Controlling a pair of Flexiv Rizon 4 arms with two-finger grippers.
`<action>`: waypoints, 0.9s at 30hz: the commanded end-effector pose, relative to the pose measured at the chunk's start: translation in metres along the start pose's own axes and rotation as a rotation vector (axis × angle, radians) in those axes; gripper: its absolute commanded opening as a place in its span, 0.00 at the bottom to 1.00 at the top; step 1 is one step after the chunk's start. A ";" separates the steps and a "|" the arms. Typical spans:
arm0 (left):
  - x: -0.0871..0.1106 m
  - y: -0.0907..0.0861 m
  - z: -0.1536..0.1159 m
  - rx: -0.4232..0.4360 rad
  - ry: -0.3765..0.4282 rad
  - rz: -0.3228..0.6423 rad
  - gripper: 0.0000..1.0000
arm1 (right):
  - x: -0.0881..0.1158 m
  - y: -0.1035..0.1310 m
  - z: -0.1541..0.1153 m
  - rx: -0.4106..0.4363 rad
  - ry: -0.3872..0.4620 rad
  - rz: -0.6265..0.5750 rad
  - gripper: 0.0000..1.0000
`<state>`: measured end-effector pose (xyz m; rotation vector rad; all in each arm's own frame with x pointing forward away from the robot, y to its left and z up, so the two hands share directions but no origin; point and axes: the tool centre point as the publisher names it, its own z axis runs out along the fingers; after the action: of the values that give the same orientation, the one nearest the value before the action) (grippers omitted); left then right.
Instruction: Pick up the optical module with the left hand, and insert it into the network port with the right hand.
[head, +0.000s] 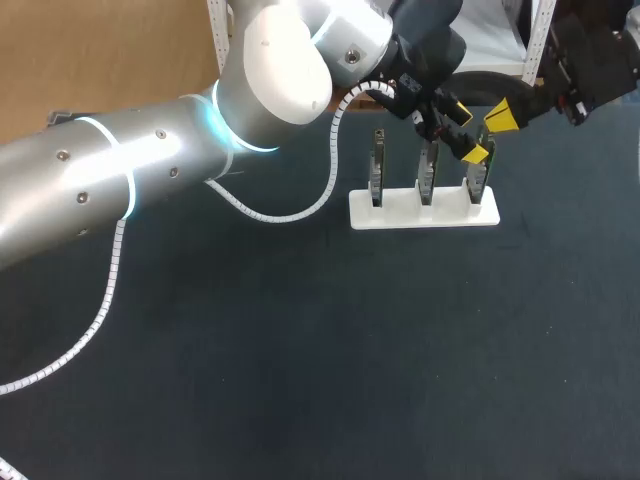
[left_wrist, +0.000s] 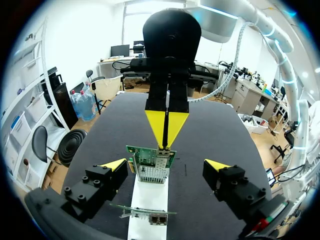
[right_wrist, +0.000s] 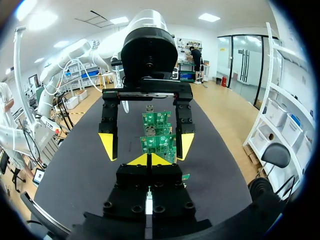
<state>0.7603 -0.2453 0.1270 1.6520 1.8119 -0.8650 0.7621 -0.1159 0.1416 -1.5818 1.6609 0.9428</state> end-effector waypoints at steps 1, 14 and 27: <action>0.000 0.000 0.000 -0.001 0.002 -0.001 1.00 | 0.007 0.000 0.005 -0.002 -0.001 0.003 0.00; 0.000 0.000 0.000 -0.001 0.002 -0.001 1.00 | 0.010 0.001 0.006 -0.003 -0.011 0.009 0.00; -0.003 0.004 -0.006 -0.022 -0.005 0.010 1.00 | -0.007 -0.002 -0.011 0.060 -0.091 0.010 0.00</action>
<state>0.7657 -0.2440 0.1310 1.6450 1.8035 -0.8464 0.7713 -0.1175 0.1509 -1.4908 1.6260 0.9519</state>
